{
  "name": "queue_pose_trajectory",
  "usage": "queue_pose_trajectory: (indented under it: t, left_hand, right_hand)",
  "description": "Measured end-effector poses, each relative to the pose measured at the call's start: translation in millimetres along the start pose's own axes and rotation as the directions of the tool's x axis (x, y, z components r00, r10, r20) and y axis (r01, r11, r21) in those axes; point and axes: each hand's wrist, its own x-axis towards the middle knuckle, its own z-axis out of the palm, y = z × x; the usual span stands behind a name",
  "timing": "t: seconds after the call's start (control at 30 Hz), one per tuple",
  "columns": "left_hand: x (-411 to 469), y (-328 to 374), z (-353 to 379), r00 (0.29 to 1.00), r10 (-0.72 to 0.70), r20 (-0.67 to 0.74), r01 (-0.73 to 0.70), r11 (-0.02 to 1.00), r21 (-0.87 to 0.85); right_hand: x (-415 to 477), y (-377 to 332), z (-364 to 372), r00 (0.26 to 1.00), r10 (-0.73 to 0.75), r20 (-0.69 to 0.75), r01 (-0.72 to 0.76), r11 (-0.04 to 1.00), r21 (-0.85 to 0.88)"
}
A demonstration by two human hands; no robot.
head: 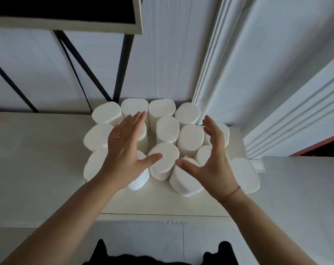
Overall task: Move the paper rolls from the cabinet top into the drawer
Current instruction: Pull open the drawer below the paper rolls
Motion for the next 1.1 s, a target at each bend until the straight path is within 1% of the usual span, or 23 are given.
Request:
queue_pose_trajectory:
  t: [0.1,0.2,0.33,0.5,0.57,0.7,0.9,1.1]
  left_hand:
    - [-5,-19,21,0.994,0.096,-0.047,-0.095,0.995,0.024]
    - [-16,-34,43,0.995,0.085,-0.048,-0.085,0.996,-0.005]
    - [-28,-50,67,0.992,0.113,-0.061,-0.109,0.992,0.067]
    - [-34,-61,74,0.962,0.180,-0.206,-0.172,0.984,0.054]
    - [-37,-63,75,0.951,0.201,-0.234,-0.187,0.979,0.078]
    - [-50,-64,77,0.940,0.252,-0.230,-0.230,0.966,0.119]
    - [-98,-59,82,0.947,0.266,-0.183,-0.246,0.962,0.122]
    - [-154,-45,94,0.942,0.284,-0.182,-0.267,0.957,0.109]
  right_hand:
    - [-1,26,14,0.996,-0.091,-0.012,0.091,0.996,-0.022]
    - [-7,53,31,0.989,-0.148,-0.009,0.148,0.989,-0.002]
    - [-12,80,49,0.980,-0.197,-0.022,0.197,0.980,0.000]
    - [-19,101,59,0.954,-0.294,-0.057,0.297,0.953,0.057]
    - [-23,105,59,0.940,-0.331,-0.079,0.336,0.939,0.076]
    - [-33,106,62,0.927,-0.361,-0.099,0.367,0.929,0.053]
    - [-72,106,67,0.926,-0.360,-0.111,0.363,0.932,0.012]
    - [-123,106,81,0.925,-0.377,-0.046,0.372,0.923,-0.099]
